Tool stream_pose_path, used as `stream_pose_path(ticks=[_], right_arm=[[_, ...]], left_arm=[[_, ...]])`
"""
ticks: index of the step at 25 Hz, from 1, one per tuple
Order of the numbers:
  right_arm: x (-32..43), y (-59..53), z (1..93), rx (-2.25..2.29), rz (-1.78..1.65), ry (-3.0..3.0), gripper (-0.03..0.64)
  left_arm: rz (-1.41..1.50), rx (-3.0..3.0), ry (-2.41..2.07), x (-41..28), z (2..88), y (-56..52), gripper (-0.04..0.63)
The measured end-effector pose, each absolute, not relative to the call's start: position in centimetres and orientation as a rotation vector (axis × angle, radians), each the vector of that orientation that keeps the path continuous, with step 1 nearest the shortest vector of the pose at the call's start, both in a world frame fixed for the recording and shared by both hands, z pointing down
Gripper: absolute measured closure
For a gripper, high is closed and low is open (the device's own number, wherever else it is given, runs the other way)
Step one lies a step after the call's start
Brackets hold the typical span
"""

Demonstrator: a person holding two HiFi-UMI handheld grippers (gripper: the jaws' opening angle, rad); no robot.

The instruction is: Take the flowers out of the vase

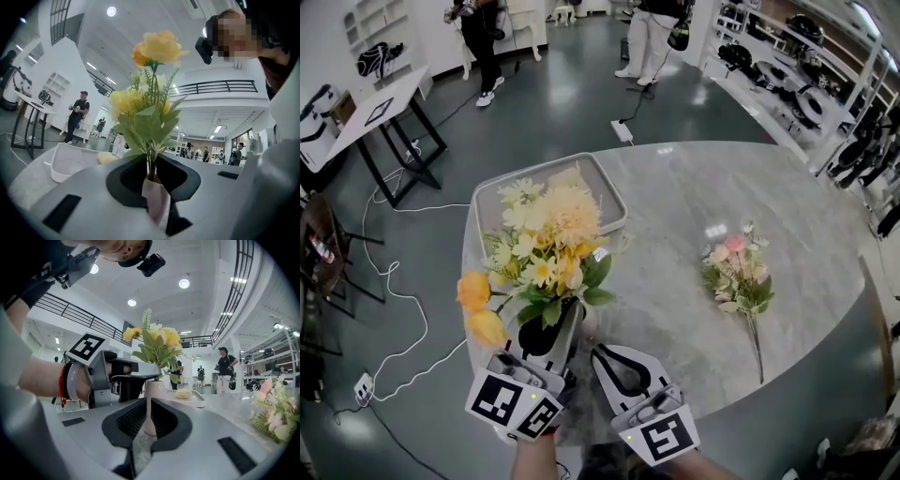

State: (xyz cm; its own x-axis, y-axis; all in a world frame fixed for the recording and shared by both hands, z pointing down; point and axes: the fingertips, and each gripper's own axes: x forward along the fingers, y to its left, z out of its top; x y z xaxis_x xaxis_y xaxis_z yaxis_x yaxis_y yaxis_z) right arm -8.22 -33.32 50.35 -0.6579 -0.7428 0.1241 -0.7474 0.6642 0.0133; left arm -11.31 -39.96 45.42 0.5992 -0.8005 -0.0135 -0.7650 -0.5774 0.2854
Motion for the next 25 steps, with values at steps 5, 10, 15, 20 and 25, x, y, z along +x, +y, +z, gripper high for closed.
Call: stream_pose_path(ticks=[5, 10, 15, 20, 25], right_arm=[[-8.0, -33.3, 50.2, 1.233, 0.056, -2.764, 0.577], [-7.8, -33.2, 50.0, 1.219, 0.040, -2.771, 0.577], [-8.6, -33.2, 49.0, 1.212, 0.032, -2.778, 0.577], [-8.7, -33.2, 48.0, 1.209, 0.029, -2.782, 0.577], [-8.5, -33.0, 47.5, 1.198, 0.046, -2.783, 0.577]], left_arm=[[-0.199, 2.585, -1.325, -11.5, 45.0, -40.0, 0.535], [-0.196, 2.596, -1.343, -11.4, 44.5, -39.8, 0.537], [-0.184, 2.612, -1.377, -12.3, 43.3, -39.7, 0.537], [-0.186, 2.621, -1.398, -12.5, 42.0, -39.8, 0.538], [-0.186, 2.637, -1.391, -12.2, 40.8, -39.6, 0.538]])
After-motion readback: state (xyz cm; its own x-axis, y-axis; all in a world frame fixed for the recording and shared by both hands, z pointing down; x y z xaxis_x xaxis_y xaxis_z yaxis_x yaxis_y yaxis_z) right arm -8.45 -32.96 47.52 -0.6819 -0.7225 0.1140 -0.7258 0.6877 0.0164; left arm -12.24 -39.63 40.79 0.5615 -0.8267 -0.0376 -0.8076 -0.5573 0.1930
